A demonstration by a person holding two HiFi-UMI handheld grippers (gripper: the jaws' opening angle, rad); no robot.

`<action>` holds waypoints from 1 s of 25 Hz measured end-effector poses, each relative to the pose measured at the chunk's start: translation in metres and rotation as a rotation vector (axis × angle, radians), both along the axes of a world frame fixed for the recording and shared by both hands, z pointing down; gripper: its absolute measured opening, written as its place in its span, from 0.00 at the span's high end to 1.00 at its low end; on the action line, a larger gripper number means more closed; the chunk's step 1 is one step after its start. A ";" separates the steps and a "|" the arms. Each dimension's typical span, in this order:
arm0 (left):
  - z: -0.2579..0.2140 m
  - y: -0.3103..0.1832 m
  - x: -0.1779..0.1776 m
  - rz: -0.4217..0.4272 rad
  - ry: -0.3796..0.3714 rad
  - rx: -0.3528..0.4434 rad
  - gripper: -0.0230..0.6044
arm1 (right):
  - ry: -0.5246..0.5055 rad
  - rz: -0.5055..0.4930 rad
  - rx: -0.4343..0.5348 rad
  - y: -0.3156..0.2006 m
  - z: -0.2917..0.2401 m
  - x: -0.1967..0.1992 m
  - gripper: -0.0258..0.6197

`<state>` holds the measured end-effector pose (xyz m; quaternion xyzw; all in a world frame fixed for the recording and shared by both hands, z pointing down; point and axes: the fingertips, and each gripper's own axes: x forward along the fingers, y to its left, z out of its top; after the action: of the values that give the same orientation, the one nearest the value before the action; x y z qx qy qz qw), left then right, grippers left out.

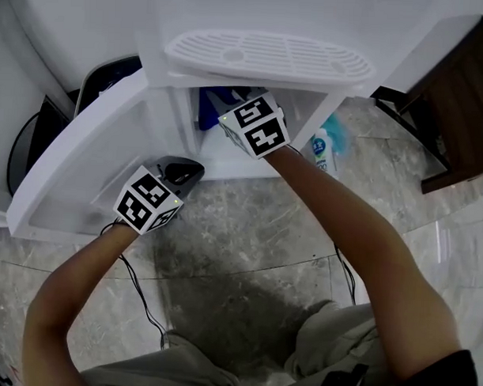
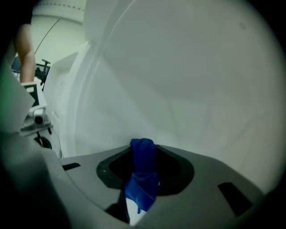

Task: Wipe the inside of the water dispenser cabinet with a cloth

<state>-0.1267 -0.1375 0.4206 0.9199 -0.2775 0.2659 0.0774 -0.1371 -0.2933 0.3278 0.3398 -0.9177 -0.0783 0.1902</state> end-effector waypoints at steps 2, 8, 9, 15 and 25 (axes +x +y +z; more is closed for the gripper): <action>-0.003 -0.002 0.007 0.006 0.009 0.004 0.95 | -0.154 0.042 0.016 0.004 -0.025 0.003 0.80; -0.013 0.004 0.030 0.066 0.009 0.023 0.95 | -0.411 0.056 0.080 0.028 -0.065 -0.006 0.80; -0.010 0.008 0.029 0.067 0.003 0.017 0.95 | -0.433 0.052 0.089 0.032 -0.068 -0.008 0.80; 0.002 0.015 0.026 0.072 -0.017 -0.008 0.95 | -0.594 0.078 0.144 0.034 -0.099 -0.006 0.80; 0.000 0.018 0.015 0.043 -0.007 -0.020 0.95 | -0.650 0.151 0.171 0.006 -0.108 -0.008 0.80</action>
<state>-0.1115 -0.1197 0.4206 0.9240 -0.2552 0.2734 0.0800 -0.1453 -0.2868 0.2198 0.4289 -0.8926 -0.0283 -0.1359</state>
